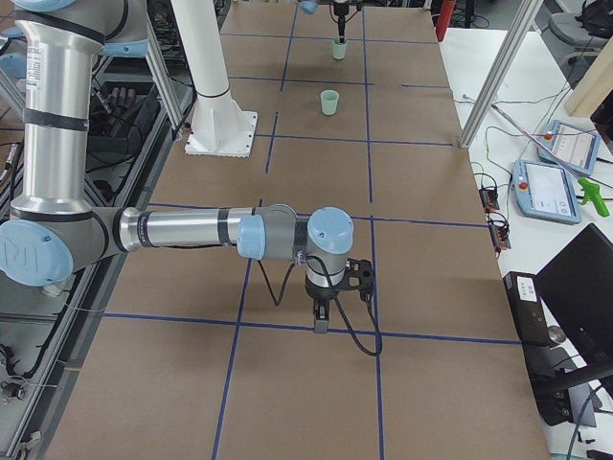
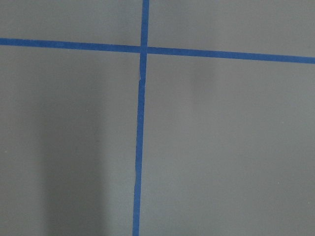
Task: Stack cups
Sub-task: 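Close the left gripper on the pale green cup at the table edge, then lift the held cup and carry it toward the other green cup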
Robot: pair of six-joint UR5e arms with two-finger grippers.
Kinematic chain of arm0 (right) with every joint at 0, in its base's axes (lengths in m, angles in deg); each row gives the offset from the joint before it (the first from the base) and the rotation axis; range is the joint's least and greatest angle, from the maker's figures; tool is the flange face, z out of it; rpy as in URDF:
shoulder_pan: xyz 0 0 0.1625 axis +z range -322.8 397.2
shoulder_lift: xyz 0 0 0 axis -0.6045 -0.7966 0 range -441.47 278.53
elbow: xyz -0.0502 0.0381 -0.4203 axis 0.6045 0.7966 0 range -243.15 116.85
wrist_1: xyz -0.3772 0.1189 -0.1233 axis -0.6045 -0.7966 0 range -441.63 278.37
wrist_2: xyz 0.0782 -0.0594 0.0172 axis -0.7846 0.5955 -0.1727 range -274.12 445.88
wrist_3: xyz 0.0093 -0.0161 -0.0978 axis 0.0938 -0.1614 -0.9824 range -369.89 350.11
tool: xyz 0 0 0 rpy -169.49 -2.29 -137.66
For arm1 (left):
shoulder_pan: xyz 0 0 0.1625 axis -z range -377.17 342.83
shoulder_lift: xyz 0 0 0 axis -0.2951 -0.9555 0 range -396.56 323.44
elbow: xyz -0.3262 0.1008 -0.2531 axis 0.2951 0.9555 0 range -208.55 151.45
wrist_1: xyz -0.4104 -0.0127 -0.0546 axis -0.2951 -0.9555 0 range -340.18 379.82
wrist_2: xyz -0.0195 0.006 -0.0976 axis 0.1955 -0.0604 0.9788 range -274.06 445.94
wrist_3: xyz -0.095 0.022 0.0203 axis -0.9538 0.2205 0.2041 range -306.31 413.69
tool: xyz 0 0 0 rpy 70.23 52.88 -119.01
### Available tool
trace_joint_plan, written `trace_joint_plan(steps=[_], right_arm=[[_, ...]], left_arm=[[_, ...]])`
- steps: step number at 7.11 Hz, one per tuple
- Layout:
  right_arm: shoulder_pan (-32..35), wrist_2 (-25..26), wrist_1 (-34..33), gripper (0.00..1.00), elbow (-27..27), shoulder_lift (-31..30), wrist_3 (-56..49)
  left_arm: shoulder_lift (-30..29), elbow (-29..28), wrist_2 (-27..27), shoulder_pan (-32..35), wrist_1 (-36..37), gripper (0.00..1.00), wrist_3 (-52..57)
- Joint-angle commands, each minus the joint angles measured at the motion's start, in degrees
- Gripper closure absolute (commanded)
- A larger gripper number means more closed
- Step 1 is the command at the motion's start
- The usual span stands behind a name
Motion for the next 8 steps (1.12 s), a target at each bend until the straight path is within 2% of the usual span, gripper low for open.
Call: trace_joint_plan(steps=[1, 3, 4, 6, 7, 8], right_arm=[[0.01, 0.00, 0.00, 0.00, 0.00, 0.00, 0.00], [0.01, 0.00, 0.00, 0.00, 0.00, 0.00, 0.00], [-0.07, 0.00, 0.00, 0.00, 0.00, 0.00, 0.00], [0.01, 0.00, 0.00, 0.00, 0.00, 0.00, 0.00], [0.01, 0.00, 0.00, 0.00, 0.00, 0.00, 0.00], [0.01, 0.00, 0.00, 0.00, 0.00, 0.00, 0.00]], left_arm=[[0.07, 0.22, 0.08, 0.02, 0.05, 1.00, 0.02], [0.07, 1.18, 0.08, 0.11, 0.39, 1.00, 0.02], [-0.63, 5.02, 0.08, 0.20, 6.40, 1.00, 0.02], [-3.00, 19.75, -0.09, 0.37, 25.63, 1.00, -2.07], [-5.45, 22.52, -0.35, 0.37, 27.01, 1.00, -9.48], [-9.56, 22.55, -0.62, 0.03, 27.20, 1.00, -17.82]])
